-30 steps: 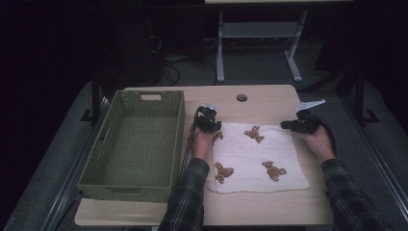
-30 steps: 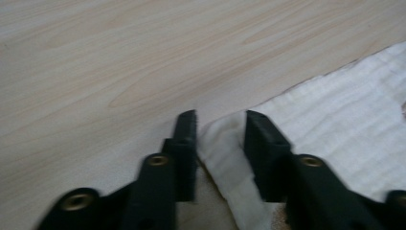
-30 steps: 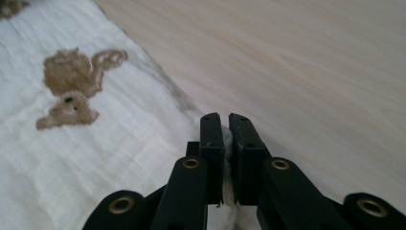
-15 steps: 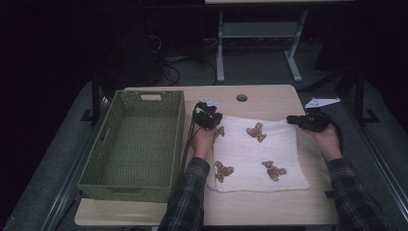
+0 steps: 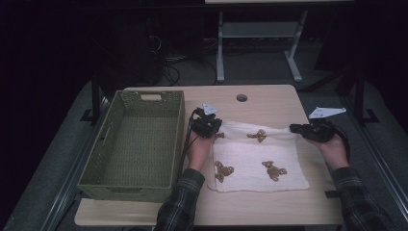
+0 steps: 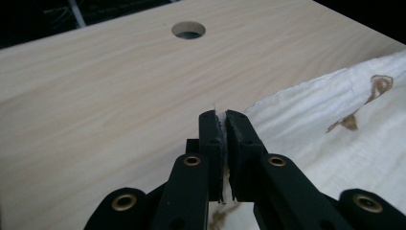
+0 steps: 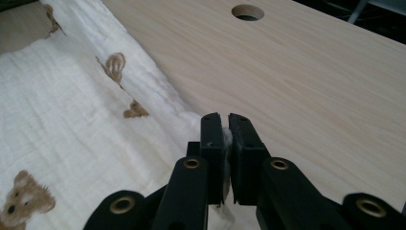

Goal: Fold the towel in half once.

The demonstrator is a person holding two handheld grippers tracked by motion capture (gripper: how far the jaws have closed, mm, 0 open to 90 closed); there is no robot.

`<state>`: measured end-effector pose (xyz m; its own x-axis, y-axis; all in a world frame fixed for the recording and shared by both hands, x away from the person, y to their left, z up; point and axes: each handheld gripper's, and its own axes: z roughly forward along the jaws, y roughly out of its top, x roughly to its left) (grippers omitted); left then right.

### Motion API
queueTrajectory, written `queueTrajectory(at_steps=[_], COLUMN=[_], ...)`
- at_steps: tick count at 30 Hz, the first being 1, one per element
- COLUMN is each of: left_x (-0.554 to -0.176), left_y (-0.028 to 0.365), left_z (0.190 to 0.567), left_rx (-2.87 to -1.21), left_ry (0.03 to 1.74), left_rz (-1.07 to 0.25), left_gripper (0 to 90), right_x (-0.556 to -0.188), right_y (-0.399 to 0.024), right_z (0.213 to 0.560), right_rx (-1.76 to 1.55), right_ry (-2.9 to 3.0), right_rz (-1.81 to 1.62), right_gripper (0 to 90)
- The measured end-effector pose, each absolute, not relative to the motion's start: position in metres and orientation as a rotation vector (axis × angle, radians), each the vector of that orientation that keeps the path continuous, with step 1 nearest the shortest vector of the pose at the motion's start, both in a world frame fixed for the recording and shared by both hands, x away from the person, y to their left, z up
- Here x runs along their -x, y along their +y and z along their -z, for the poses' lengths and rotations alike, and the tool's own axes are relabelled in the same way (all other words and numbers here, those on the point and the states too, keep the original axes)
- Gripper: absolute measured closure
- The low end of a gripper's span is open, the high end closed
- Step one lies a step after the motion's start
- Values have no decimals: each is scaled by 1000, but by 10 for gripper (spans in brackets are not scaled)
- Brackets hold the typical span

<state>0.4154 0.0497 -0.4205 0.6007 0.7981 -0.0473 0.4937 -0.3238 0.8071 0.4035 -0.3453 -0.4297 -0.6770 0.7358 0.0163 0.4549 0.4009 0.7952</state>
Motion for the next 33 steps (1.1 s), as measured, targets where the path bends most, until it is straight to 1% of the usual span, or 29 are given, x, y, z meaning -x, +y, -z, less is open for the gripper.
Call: queueTrajectory(at_steps=[18,25,33], left_x=[-360,-339,-314], left_y=[54,60,60], left_z=[418,419,427], left_rx=[-2008,-1973,-1997], left_ry=[979,970,942], left_rz=[-443,-400,-369], left_gripper=[852,852,851], right_x=[-356,-340,-318], right_y=[-350,-349,-352], right_z=[431,435,434], right_rx=[-1021,-1036,-1036], right_ry=[2341,2364,2370], right_rz=[-1149,-1152,-1157], right_gripper=[846,846,846])
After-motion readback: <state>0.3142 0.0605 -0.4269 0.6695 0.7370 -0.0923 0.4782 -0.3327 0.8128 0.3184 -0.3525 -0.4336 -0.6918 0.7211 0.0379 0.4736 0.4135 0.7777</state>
